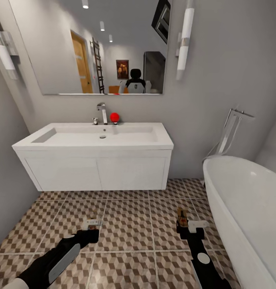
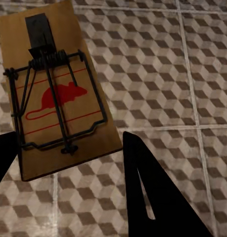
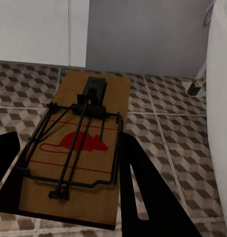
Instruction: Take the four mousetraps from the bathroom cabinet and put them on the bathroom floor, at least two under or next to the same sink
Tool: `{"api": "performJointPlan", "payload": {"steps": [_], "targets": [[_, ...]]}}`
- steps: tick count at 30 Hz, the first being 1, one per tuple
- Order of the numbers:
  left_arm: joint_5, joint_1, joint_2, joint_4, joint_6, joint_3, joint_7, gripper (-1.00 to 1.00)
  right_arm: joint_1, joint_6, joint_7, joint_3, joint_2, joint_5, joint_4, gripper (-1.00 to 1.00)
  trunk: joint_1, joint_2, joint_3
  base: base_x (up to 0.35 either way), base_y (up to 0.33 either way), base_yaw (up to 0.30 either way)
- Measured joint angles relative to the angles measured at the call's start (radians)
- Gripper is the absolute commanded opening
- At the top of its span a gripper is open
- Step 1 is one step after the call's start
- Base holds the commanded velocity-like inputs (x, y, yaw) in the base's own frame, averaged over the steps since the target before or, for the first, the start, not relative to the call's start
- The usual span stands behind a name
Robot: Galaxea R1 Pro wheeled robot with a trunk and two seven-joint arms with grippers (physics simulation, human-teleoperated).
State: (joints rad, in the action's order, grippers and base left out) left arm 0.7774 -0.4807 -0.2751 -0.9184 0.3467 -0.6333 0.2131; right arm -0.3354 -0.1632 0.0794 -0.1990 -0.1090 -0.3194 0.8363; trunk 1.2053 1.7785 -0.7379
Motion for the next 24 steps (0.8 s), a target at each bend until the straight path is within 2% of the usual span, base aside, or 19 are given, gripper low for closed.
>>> {"api": "performJointPlan", "payload": {"steps": [3,4,6,8,9,11,13,16,22,24], "targets": [[-0.002,-0.009,0.024,0.056,0.097,0.030,0.001,-1.00,0.000,0.002,0.000,0.000,0.000,0.000,0.000,-1.00,0.000,0.000,-0.001,0.000,0.000,0.000],[-0.003,-0.022,0.036,0.082,0.135,0.051,0.002,-1.00,0.000,0.003,0.000,-0.001,0.000,0.000,0.000,-1.00,0.000,0.000,-0.001,0.000,0.000,0.000],[-0.012,-0.039,0.060,0.118,0.168,0.072,0.002,-1.00,0.000,0.006,0.001,-0.001,0.000,0.000,-0.001,-1.00,0.000,0.000,-0.001,0.000,0.000,0.000],[-0.052,-0.050,0.090,0.149,0.184,0.086,0.002,-1.00,0.000,0.018,0.002,-0.001,0.000,0.000,-0.001,-1.00,0.000,0.000,-0.001,0.000,0.000,0.000],[-0.066,-0.052,0.095,0.154,0.185,0.088,0.002,-1.00,0.000,0.024,0.002,0.000,0.000,0.000,0.000,-1.00,0.000,0.000,-0.001,0.000,0.000,0.000],[-0.118,-0.056,0.108,0.167,0.176,0.093,-0.001,-1.00,0.000,0.051,0.002,0.008,0.000,0.000,0.000,-1.00,0.000,0.000,-0.001,0.000,0.000,0.000],[-0.142,-0.057,0.114,0.177,0.163,0.095,-0.003,-1.00,0.000,0.068,0.002,0.021,0.000,0.000,0.000,-1.00,0.000,0.000,-0.001,0.000,0.000,0.000],[-0.160,-0.058,0.117,0.188,0.137,0.096,-0.004,-1.00,0.000,0.081,0.003,0.043,0.000,0.000,0.001,-1.00,0.000,0.000,-0.001,0.000,0.000,0.000],[-0.169,-0.058,0.114,0.187,0.110,0.094,-0.005,-1.00,0.000,0.094,0.004,0.059,-0.003,0.000,0.002,-1.00,0.000,0.000,-0.001,0.000,0.000,0.000],[-0.170,-0.058,0.111,0.176,0.105,0.093,-0.005,-1.00,0.000,0.116,0.004,0.061,-0.018,0.000,0.010,-1.00,0.000,0.000,-0.001,0.000,0.000,0.000]]}}
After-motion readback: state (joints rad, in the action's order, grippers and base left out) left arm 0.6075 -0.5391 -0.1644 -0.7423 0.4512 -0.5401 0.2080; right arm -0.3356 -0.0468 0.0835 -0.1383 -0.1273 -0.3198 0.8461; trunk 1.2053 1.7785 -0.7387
